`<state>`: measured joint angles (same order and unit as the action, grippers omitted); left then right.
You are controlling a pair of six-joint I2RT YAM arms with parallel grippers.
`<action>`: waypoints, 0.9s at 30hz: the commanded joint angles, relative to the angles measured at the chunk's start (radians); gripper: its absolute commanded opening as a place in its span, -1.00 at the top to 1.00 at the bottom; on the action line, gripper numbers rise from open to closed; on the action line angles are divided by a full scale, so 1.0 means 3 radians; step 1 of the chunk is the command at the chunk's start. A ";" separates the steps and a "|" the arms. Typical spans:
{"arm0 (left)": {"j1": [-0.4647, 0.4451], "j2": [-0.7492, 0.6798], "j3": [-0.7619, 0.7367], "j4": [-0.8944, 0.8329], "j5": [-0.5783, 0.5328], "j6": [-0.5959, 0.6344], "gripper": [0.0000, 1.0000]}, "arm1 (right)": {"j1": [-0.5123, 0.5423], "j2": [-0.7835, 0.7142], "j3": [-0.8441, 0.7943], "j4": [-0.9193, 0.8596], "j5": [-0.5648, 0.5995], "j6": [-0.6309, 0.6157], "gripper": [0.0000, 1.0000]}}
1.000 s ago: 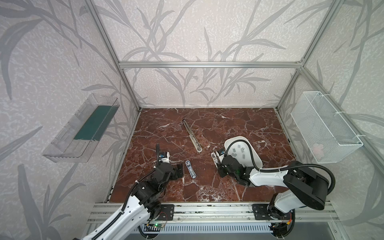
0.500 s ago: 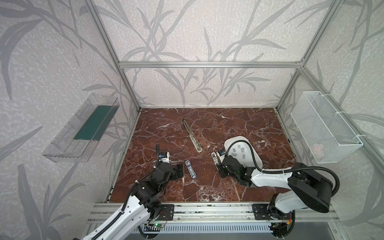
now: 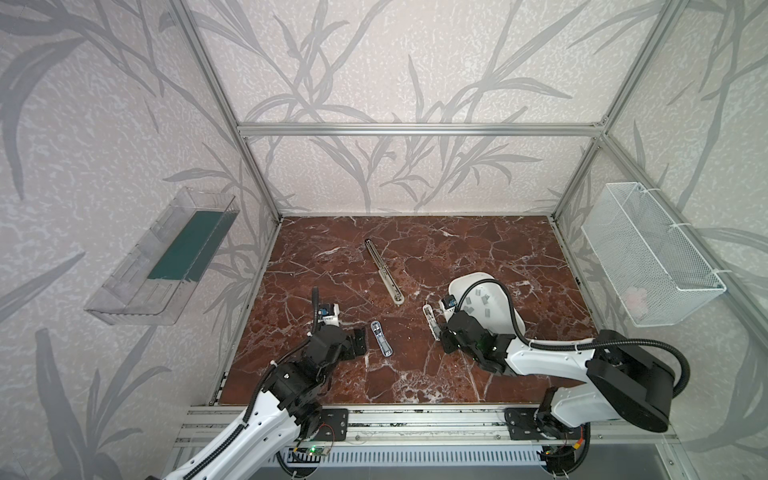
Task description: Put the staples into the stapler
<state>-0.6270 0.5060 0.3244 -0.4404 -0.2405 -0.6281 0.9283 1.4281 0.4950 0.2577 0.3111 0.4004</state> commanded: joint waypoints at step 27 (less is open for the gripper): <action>0.0019 0.0088 -0.0018 0.0036 0.0007 -0.0008 -0.94 | 0.0018 0.0089 0.0184 -0.0186 -0.0137 0.0162 0.78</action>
<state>-0.6270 0.5415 0.3244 -0.4332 -0.2333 -0.6281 0.9283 1.4853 0.5247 0.2417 0.2783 0.4480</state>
